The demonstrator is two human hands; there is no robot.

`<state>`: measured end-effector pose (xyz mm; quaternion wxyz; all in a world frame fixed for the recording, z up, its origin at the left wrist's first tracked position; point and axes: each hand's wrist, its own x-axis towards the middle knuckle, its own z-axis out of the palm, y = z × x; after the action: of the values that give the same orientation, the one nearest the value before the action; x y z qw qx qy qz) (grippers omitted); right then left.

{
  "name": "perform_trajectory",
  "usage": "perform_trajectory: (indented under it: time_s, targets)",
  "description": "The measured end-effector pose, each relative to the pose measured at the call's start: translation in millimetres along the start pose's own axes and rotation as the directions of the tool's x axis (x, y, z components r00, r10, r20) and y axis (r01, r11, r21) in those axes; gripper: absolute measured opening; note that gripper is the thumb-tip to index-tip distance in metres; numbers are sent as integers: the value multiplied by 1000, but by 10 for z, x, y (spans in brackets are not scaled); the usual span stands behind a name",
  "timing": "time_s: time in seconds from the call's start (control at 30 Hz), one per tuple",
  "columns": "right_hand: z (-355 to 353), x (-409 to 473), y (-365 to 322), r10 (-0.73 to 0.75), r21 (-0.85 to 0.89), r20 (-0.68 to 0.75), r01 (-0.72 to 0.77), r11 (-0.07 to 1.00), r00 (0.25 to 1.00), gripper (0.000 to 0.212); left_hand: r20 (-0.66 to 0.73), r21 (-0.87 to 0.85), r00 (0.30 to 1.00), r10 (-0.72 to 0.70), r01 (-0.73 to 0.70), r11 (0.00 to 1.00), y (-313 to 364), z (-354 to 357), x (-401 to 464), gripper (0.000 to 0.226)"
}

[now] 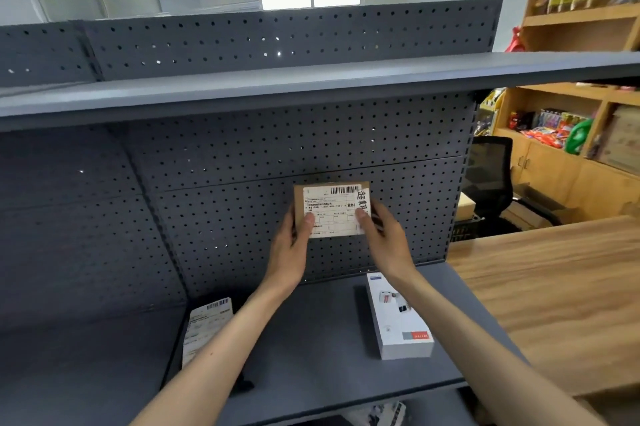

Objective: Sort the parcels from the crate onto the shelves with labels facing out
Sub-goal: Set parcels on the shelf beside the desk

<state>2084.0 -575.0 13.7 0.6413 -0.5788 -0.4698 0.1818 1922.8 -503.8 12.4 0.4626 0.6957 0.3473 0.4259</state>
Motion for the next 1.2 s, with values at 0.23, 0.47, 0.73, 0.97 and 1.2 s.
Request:
perform_trajectory:
  time_s: [0.23, 0.47, 0.73, 0.97, 1.2]
  targets:
    - [-817, -325, 216, 62, -120, -231, -91, 989, 971, 39, 241, -93, 970, 4, 19, 995, 17, 860, -13, 49]
    - [-1960, -1104, 276, 135, -160, -499, -244, 956, 856, 25, 529, -148, 848, 40, 45, 988, 43, 2149, -388, 37]
    - [-3227, -1941, 360, 149, -194, -722, -403, 894, 676, 25, 709, -165, 700, 86, 46, 985, 337, 3511, -1104, 30]
    - [-4272, -2733, 653, 279, -39, -812, -525, 850, 512, 42, 853, -52, 522, 4, 76, 996, 373, 4574, -1696, 36]
    - [-4772, -3655, 1075, 428, 142, -852, -653, 744, 302, 35, 932, 116, 340, -128, 54, 992, 110, 5323, -2356, 37]
